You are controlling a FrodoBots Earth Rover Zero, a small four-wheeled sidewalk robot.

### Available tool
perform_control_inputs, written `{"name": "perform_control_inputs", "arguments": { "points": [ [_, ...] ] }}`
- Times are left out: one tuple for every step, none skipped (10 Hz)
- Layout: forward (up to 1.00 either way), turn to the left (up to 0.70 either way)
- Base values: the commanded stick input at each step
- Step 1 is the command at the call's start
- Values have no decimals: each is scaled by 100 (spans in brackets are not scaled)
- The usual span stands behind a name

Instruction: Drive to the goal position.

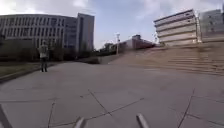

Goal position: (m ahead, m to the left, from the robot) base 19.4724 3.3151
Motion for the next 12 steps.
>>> {"name": "perform_control_inputs", "arguments": {
  "points": [
    [70,14],
    [70,14],
    [70,14],
    [70,14],
    [70,14],
    [70,14],
    [70,14],
    [70,14],
    [70,14],
    [70,14],
    [70,14],
    [70,14]
  ]
}}
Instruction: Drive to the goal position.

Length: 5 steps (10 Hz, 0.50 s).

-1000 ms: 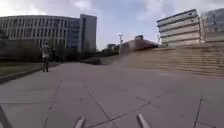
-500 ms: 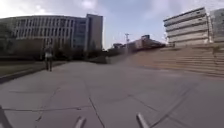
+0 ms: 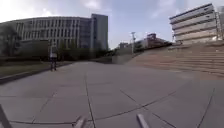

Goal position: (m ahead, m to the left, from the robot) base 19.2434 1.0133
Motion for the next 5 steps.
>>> {"name": "perform_control_inputs", "arguments": {
  "points": [
    [70,14],
    [70,14],
    [70,14],
    [70,14],
    [70,14]
  ]
}}
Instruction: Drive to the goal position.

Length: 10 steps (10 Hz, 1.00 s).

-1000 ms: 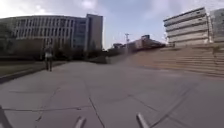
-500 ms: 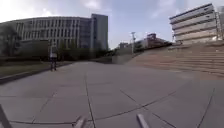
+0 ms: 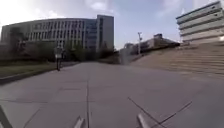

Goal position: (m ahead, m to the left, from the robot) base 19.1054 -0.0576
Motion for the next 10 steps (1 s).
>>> {"name": "perform_control_inputs", "arguments": {
  "points": [
    [70,14],
    [70,14],
    [70,14],
    [70,14],
    [70,14],
    [70,14],
    [70,14],
    [70,14],
    [70,14],
    [70,14]
  ]
}}
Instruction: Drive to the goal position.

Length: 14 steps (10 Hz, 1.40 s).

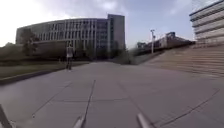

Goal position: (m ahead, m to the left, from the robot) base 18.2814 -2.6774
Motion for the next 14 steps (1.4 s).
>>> {"name": "perform_control_inputs", "arguments": {
  "points": [
    [70,14],
    [70,14],
    [70,14],
    [70,14],
    [70,14],
    [70,14],
    [70,14],
    [70,14],
    [70,14],
    [70,14],
    [70,14],
    [70,14],
    [70,14],
    [70,14]
  ]
}}
